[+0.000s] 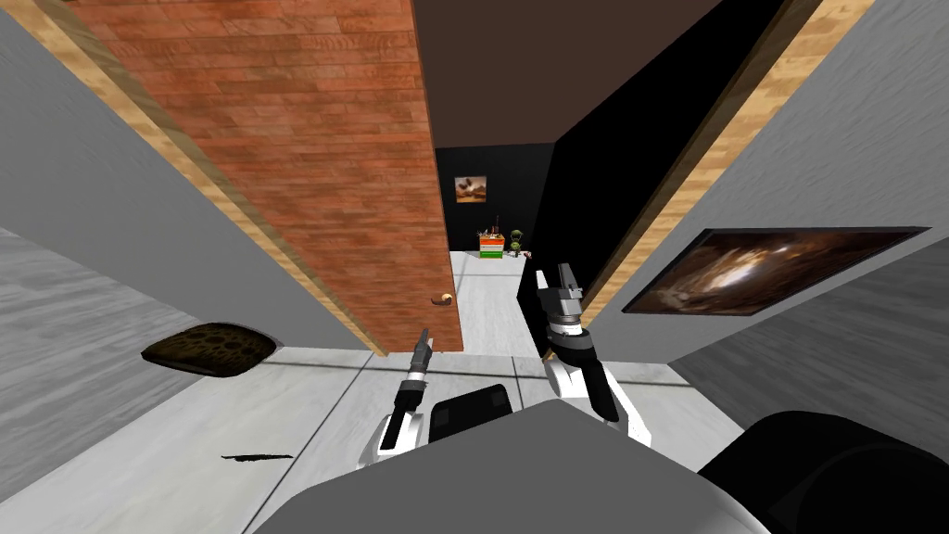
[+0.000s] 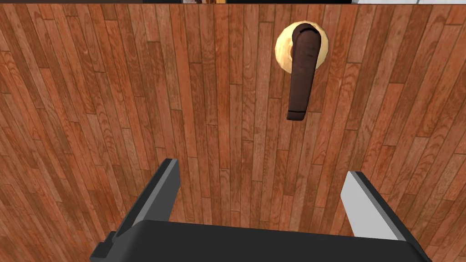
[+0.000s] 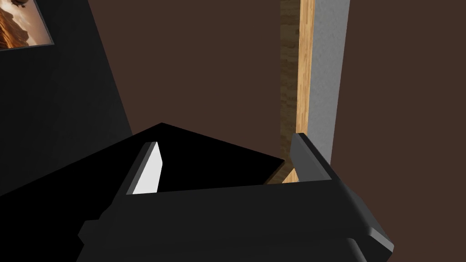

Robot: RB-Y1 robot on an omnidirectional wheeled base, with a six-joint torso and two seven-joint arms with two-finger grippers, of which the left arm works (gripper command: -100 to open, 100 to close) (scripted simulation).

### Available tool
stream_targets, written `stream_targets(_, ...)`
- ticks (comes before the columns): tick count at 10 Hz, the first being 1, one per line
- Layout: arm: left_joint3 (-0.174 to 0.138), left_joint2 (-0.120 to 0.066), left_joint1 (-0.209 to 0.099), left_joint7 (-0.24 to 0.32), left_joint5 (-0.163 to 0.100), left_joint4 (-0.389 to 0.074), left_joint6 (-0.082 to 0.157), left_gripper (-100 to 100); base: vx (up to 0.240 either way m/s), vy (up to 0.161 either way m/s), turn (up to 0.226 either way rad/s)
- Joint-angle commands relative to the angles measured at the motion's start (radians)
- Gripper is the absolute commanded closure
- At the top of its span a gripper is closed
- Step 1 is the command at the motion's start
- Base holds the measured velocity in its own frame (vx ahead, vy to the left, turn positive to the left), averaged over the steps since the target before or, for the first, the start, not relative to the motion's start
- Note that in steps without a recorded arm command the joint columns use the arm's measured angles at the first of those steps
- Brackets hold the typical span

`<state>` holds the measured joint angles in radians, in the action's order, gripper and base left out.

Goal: Push the door open

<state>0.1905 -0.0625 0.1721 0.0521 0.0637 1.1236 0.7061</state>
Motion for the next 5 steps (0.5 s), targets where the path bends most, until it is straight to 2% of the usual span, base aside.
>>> stream_targets(1,0.004,0.003,-0.007,0.002,-0.001,-0.029,0.005,-100,0.054,0.048,-0.038)
stream_targets(5,0.020,0.016,-0.032,0.008,-0.006,-0.131,0.022,-100,0.098,0.065,-0.060)
